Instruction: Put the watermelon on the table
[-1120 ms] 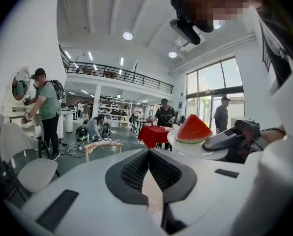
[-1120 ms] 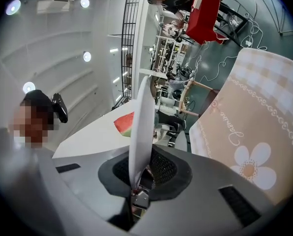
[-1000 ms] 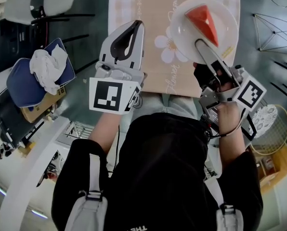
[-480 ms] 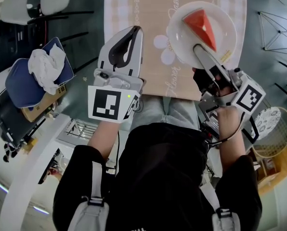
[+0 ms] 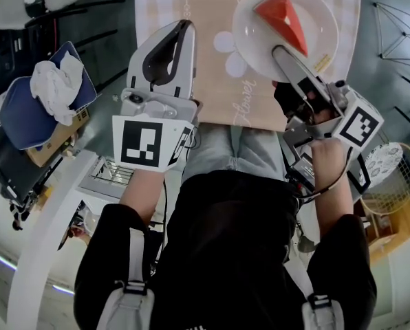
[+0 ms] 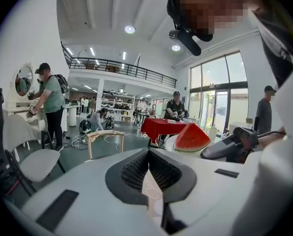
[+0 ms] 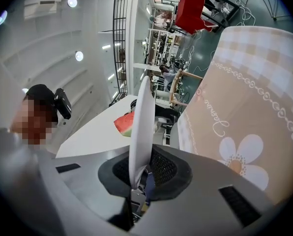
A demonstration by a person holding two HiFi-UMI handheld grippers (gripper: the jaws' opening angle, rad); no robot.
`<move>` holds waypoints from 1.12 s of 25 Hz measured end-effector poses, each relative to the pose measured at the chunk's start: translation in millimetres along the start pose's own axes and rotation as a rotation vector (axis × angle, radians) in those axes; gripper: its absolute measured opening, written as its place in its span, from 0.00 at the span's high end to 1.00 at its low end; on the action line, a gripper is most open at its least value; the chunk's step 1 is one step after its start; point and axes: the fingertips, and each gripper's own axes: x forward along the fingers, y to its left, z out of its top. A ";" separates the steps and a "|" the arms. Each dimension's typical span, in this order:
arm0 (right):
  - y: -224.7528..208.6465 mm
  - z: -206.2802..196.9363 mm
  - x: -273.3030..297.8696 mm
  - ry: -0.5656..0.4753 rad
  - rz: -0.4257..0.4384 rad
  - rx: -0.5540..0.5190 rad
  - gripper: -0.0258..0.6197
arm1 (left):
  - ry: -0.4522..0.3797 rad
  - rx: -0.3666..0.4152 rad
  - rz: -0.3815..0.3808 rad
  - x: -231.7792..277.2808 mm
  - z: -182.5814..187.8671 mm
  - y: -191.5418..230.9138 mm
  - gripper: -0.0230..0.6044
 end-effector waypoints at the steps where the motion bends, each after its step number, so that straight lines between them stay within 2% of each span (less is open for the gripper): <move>1: -2.0 -0.7 0.3 0.003 0.001 0.000 0.91 | 0.001 -0.003 -0.001 1.3 -2.3 -0.4 0.95; 17: -29.6 -15.1 -2.6 0.046 -0.012 0.001 0.91 | 0.041 -0.037 -0.006 9.9 -37.0 -12.7 0.95; 22: -38.6 -16.0 6.6 0.052 -0.011 0.015 0.91 | 0.055 -0.040 -0.017 19.3 -45.3 -4.7 0.95; 28: -55.4 -22.4 9.1 0.073 -0.040 -0.026 0.91 | 0.067 -0.042 -0.026 24.7 -58.3 -1.1 0.95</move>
